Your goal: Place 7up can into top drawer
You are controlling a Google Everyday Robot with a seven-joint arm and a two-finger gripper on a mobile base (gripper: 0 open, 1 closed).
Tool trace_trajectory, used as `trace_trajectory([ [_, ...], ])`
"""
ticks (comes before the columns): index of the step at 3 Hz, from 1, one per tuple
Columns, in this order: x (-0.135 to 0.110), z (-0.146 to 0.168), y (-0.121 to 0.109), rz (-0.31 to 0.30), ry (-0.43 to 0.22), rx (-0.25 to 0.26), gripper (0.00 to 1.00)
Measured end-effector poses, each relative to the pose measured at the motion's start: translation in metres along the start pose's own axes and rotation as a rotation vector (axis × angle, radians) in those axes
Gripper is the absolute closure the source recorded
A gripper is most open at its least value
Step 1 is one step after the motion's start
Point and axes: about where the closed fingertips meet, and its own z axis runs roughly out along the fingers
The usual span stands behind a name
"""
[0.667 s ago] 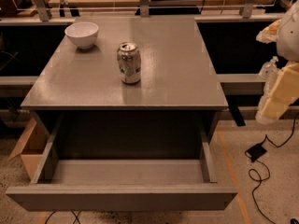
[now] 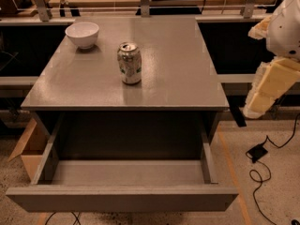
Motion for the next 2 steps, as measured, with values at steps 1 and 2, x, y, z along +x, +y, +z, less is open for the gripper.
trace_trajectory([
  [1, -0.023, 0.01, -0.007, 0.032, -0.083, 0.014, 0.0],
  [2, -0.047, 0.035, -0.022, 0.094, -0.182, 0.002, 0.0],
])
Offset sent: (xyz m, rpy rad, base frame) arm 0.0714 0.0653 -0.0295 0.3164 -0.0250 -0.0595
